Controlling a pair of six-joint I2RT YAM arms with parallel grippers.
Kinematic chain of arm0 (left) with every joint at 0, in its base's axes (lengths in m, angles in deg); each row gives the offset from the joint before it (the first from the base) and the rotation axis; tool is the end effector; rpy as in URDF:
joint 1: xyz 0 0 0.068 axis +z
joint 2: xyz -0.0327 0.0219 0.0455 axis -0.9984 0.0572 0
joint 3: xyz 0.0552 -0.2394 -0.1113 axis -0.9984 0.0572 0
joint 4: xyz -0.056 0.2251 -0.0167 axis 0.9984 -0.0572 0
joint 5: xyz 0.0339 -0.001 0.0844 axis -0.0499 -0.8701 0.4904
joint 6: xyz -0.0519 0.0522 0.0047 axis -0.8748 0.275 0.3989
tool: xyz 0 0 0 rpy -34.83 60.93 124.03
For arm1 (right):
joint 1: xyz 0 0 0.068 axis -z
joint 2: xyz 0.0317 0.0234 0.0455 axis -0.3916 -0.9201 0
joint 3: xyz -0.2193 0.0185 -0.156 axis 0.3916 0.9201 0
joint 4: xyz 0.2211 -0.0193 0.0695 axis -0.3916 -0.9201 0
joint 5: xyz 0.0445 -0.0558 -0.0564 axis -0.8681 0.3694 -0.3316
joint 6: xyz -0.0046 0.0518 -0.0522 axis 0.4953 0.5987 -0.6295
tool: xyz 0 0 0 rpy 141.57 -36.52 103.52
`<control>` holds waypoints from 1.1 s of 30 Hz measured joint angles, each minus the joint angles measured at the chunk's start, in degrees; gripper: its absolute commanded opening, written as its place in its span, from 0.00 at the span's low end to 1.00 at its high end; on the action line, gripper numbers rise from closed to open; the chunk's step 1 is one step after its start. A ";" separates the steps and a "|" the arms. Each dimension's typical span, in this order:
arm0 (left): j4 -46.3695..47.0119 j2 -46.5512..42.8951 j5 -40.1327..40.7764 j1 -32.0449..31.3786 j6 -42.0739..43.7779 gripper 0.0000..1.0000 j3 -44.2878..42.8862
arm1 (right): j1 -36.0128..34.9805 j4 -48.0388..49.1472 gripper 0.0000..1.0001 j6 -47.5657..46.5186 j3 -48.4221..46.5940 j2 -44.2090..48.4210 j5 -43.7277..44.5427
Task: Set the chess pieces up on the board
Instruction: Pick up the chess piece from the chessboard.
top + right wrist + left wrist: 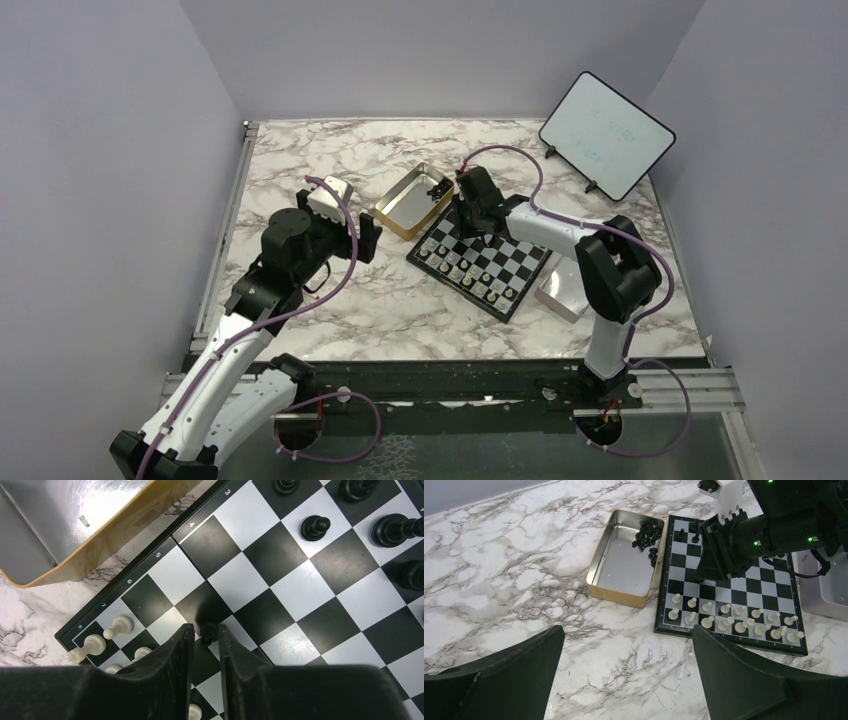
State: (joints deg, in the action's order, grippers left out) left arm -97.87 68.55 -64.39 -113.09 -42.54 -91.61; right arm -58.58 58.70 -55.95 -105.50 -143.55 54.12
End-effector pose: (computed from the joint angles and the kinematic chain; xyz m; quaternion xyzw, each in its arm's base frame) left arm 0.1533 -0.0780 0.3305 0.1718 0.7700 -0.1639 0.5922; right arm 0.3224 0.2223 0.1843 -0.1147 0.9315 0.1139 0.3260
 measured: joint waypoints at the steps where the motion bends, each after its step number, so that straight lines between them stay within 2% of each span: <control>1: 0.00 0.00 0.00 0.00 0.00 0.99 0.00 | -0.07 -0.24 0.26 -0.11 -0.02 -0.07 0.20; 8: 0.00 0.00 0.00 0.00 0.04 0.99 0.00 | -0.13 -1.29 0.14 -0.96 -0.09 -0.28 1.03; 14: 0.00 0.00 1.03 0.00 0.09 0.99 0.00 | -0.15 -1.46 0.09 -1.33 -0.15 -0.24 2.40; 26: 0.00 0.00 1.27 0.00 0.15 0.99 0.00 | 0.70 -3.52 0.07 -1.90 1.60 4.39 9.07; 33: 0.00 0.00 1.27 0.00 0.13 0.99 0.00 | 5.97 -4.09 0.07 -2.08 3.98 8.66 9.79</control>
State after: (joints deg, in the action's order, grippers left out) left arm -97.87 68.55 -63.12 -113.09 -42.41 -91.61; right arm -52.62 54.61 -58.03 -101.53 -134.89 63.91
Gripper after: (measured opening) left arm 0.990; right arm 0.129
